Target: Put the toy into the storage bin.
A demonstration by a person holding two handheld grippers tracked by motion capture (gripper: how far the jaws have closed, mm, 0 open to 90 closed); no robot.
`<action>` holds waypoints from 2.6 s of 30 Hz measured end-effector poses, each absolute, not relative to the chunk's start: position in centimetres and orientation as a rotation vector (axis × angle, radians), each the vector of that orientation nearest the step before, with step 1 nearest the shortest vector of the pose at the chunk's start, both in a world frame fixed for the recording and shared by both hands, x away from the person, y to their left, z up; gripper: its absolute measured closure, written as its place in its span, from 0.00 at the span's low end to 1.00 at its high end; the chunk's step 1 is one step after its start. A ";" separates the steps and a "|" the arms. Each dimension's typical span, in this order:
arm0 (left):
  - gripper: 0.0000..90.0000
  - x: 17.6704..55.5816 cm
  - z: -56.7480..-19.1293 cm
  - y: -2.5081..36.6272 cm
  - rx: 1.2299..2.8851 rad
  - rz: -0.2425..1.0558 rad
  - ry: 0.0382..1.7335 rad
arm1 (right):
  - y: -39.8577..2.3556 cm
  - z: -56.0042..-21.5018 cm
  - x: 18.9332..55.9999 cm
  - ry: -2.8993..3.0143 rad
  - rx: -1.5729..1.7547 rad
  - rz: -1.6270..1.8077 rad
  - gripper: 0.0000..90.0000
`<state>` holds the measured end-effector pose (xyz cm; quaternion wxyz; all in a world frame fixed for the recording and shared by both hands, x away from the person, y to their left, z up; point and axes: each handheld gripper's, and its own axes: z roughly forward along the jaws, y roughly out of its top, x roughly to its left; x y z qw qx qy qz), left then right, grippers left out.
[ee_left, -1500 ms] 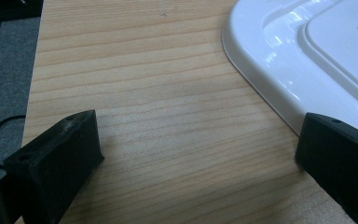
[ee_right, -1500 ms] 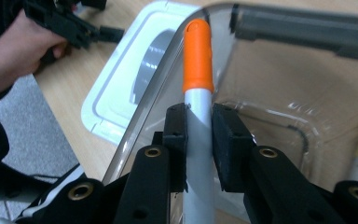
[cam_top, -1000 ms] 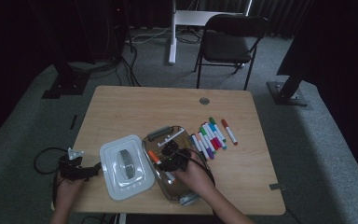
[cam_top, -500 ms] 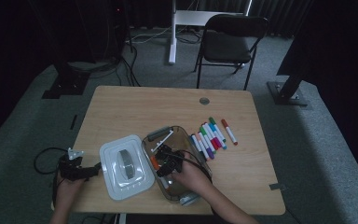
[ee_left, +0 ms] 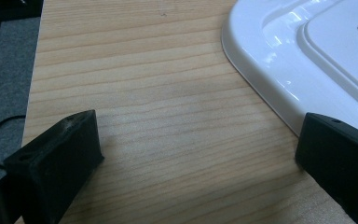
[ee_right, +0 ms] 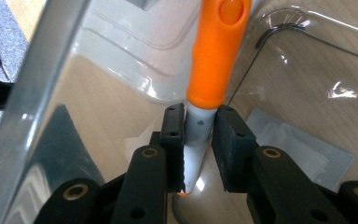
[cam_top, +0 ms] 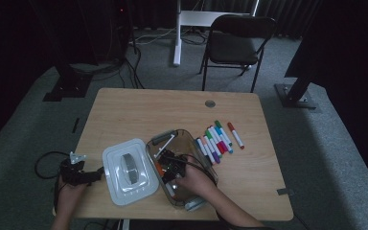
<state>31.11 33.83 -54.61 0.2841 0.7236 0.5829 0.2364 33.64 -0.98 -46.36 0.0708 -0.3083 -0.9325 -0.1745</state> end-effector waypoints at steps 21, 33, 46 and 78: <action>0.01 31.1 -54.6 33.8 1.935 0.631 1.561 | -3.9 -43.4 33.9 -2.816 -0.996 -0.683 0.72; 0.01 31.1 -54.6 33.8 1.934 0.633 1.560 | -7.5 -40.2 34.1 -2.826 -1.049 -0.868 0.65; 0.01 31.1 -54.6 33.8 1.939 0.631 1.559 | -11.2 -38.1 34.7 -2.820 -1.138 -1.026 0.62; 0.01 31.1 -54.6 33.8 1.937 0.631 1.560 | -23.6 -41.6 42.8 -2.788 -1.611 -0.981 0.64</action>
